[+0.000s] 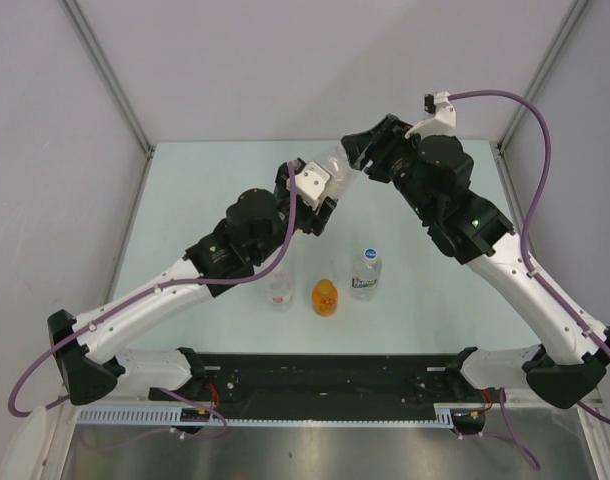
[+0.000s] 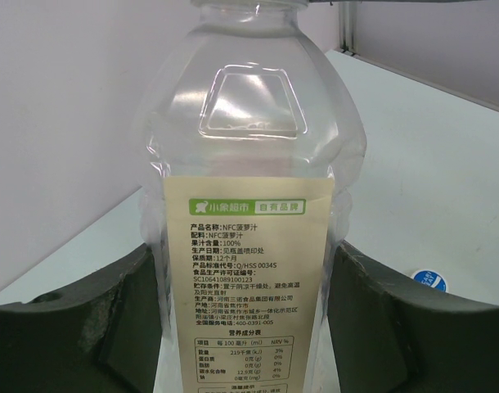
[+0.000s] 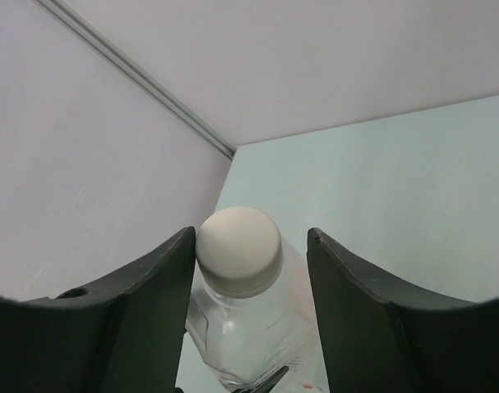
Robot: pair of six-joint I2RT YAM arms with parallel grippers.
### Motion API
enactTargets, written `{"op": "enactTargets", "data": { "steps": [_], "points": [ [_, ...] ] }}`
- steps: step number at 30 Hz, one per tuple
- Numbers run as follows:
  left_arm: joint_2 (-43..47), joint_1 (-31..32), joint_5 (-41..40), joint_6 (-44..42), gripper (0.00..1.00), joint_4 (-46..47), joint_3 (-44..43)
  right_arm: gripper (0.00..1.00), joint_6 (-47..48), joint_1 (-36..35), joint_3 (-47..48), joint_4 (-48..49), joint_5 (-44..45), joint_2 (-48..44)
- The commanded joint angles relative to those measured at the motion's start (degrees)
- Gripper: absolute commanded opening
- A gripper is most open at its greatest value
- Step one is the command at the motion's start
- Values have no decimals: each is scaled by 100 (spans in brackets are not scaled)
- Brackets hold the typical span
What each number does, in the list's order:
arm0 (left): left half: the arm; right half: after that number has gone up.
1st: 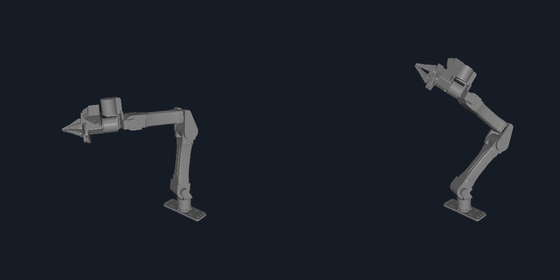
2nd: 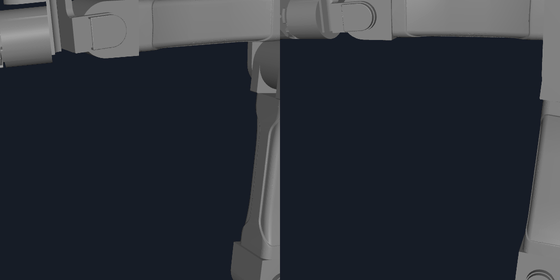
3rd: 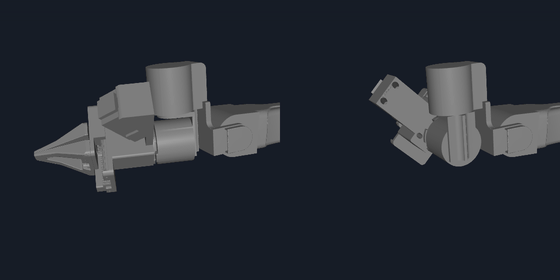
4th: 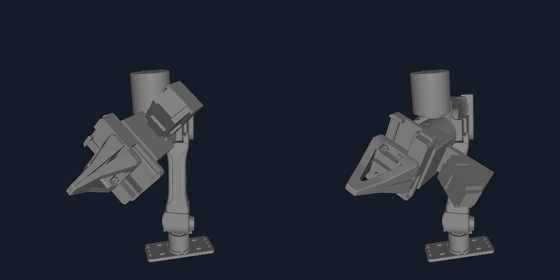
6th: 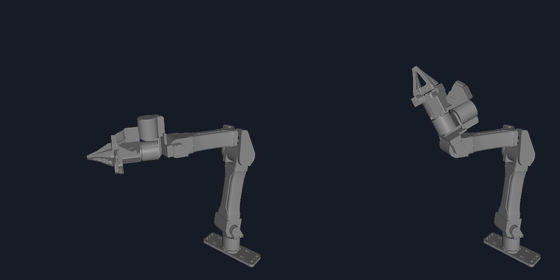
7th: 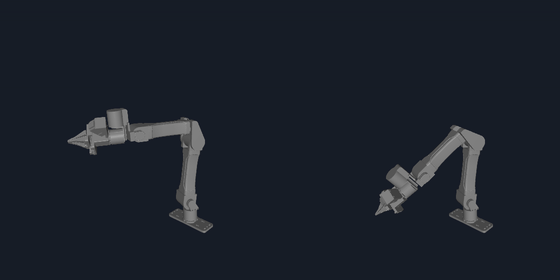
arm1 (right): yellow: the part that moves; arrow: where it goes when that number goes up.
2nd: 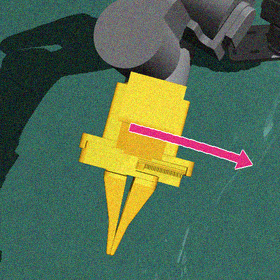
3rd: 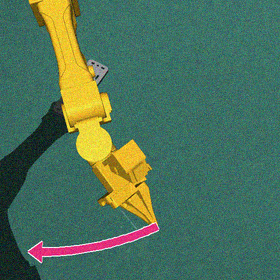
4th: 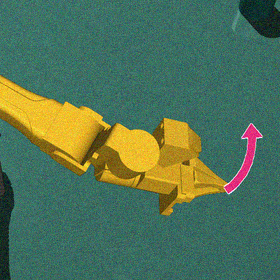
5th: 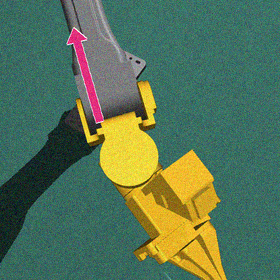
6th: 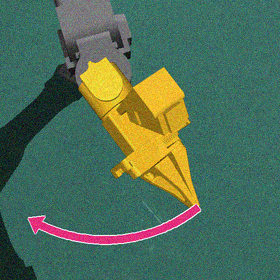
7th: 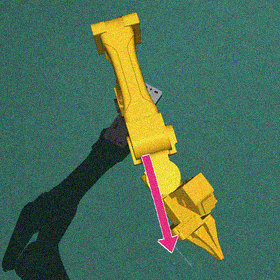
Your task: Unscrew the bottle caps
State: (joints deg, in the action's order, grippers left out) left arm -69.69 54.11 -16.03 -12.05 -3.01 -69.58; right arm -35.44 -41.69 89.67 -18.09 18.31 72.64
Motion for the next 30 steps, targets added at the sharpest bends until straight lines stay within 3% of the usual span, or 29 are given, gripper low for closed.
{"op": "enactTargets", "data": {
  "steps": [1, 11, 14, 17, 22, 25, 30],
  "points": [
    [114, 47, 48, -25, 0, 239, -47, 59, -7, 73, 16, 209, -99, -127],
    [78, 56, 56, -34, 0, 239, -108, 42, 2, 144, -11, 200, -363, -101],
    [61, 47, 39, -43, 0, 230, -117, 47, 2, 153, -28, 192, -407, -92],
    [52, 56, 39, -43, 0, 221, -126, 58, -15, 161, -37, 156, -415, -101],
    [43, 47, 39, -25, 0, 213, -100, 59, -33, 170, -46, 148, -442, -119],
    [35, 56, 39, -25, 0, 221, -91, 56, -24, 188, -55, 156, -468, -119],
    [43, 65, 65, -25, 0, 213, -108, 36, -16, 205, -72, 200, -565, -110]
  ]
}}
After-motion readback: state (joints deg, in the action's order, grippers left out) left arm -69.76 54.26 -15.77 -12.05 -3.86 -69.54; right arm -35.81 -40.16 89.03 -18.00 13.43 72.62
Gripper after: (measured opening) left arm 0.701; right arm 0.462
